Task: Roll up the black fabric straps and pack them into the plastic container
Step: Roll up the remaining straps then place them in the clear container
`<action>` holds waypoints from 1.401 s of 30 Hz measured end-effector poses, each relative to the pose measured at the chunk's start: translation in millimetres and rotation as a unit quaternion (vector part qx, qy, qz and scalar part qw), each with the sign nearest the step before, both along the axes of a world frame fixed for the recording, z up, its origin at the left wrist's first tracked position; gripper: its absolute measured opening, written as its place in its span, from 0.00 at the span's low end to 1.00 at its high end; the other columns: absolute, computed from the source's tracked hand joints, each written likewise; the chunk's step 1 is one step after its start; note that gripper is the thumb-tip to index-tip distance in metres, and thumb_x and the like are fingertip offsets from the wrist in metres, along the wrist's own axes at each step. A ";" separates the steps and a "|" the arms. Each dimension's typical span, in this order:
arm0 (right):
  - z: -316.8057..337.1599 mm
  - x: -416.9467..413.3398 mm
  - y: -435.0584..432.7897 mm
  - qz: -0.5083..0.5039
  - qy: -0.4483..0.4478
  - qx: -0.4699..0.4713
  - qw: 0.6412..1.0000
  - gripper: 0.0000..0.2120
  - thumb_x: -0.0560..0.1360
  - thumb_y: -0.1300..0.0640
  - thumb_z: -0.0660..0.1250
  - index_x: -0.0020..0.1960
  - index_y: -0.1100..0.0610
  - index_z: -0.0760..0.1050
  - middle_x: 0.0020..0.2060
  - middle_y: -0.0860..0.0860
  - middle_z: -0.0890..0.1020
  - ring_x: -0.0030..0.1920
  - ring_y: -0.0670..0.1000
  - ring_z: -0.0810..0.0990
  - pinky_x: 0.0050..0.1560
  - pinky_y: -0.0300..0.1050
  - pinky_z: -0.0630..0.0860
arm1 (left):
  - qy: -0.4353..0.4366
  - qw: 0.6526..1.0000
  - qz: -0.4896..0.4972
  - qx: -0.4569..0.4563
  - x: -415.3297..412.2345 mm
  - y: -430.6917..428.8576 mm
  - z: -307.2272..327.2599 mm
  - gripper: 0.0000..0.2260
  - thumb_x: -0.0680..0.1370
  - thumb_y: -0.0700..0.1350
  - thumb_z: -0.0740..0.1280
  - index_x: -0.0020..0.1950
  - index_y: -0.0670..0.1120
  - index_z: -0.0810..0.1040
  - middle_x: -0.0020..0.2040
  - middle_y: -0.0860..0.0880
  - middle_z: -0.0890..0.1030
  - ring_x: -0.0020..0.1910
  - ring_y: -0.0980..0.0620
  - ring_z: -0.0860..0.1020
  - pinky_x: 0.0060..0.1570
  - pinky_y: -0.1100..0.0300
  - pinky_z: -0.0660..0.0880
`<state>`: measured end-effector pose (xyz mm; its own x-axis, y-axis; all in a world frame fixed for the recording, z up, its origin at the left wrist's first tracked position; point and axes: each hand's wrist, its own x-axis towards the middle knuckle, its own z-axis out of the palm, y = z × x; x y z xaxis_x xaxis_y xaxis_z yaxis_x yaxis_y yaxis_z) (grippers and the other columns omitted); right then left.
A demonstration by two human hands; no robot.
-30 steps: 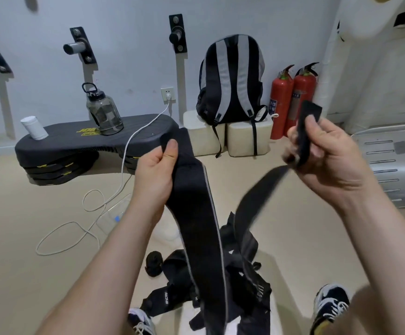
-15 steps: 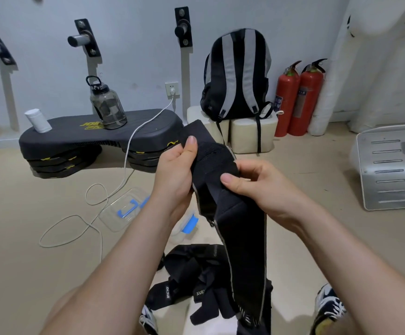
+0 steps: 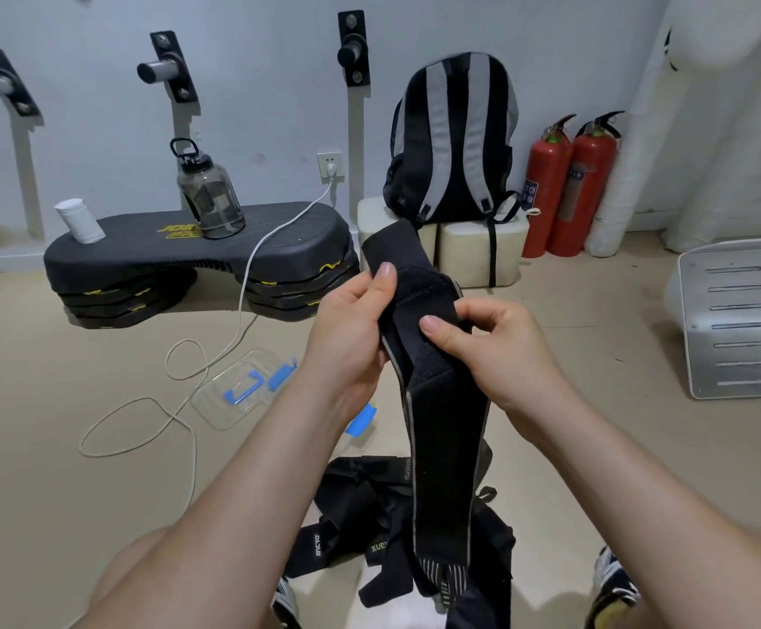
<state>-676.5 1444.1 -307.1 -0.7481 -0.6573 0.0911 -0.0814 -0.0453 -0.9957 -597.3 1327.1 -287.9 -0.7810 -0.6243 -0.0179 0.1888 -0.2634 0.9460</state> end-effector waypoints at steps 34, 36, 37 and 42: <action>-6.8 17.4 -11.6 -0.125 0.085 0.044 0.988 0.11 0.74 0.52 0.72 0.37 0.58 0.81 0.32 0.53 0.84 0.38 0.57 0.82 0.42 0.57 0.80 | -0.012 0.998 0.012 -0.066 -0.9 0.5 -1.7 0.07 0.80 0.39 0.66 0.50 0.38 0.81 0.42 0.42 0.85 0.41 0.46 0.84 0.39 0.57 0.80; -7.1 17.7 -11.1 -0.127 0.081 0.042 0.988 0.10 0.75 0.52 0.72 0.37 0.56 0.81 0.32 0.50 0.84 0.37 0.54 0.83 0.43 0.55 0.81 | -0.003 0.998 0.012 -0.057 -1.5 0.2 -3.3 0.06 0.80 0.39 0.66 0.49 0.39 0.82 0.42 0.43 0.85 0.41 0.47 0.84 0.42 0.55 0.81; -7.0 17.7 -10.5 -0.129 0.082 0.040 0.987 0.10 0.75 0.52 0.72 0.37 0.55 0.81 0.32 0.50 0.84 0.38 0.53 0.83 0.43 0.54 0.81 | 0.002 0.999 0.006 -0.053 -1.2 0.5 -3.4 0.06 0.80 0.39 0.66 0.50 0.39 0.82 0.42 0.43 0.85 0.42 0.46 0.84 0.44 0.55 0.81; -4.6 19.8 -8.4 -0.115 0.067 0.030 0.991 0.11 0.75 0.51 0.73 0.37 0.55 0.82 0.33 0.50 0.85 0.38 0.52 0.84 0.42 0.51 0.81 | 0.003 0.994 0.048 -0.101 -0.6 0.7 -3.3 0.04 0.79 0.37 0.68 0.49 0.36 0.81 0.43 0.41 0.84 0.42 0.47 0.83 0.46 0.49 0.81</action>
<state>-656.7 1435.7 -311.7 -0.8626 -0.4779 0.1660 -0.2144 0.0481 -0.9755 -597.9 1327.9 -291.2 -0.7175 -0.6863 0.1192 0.2091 -0.0490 0.9767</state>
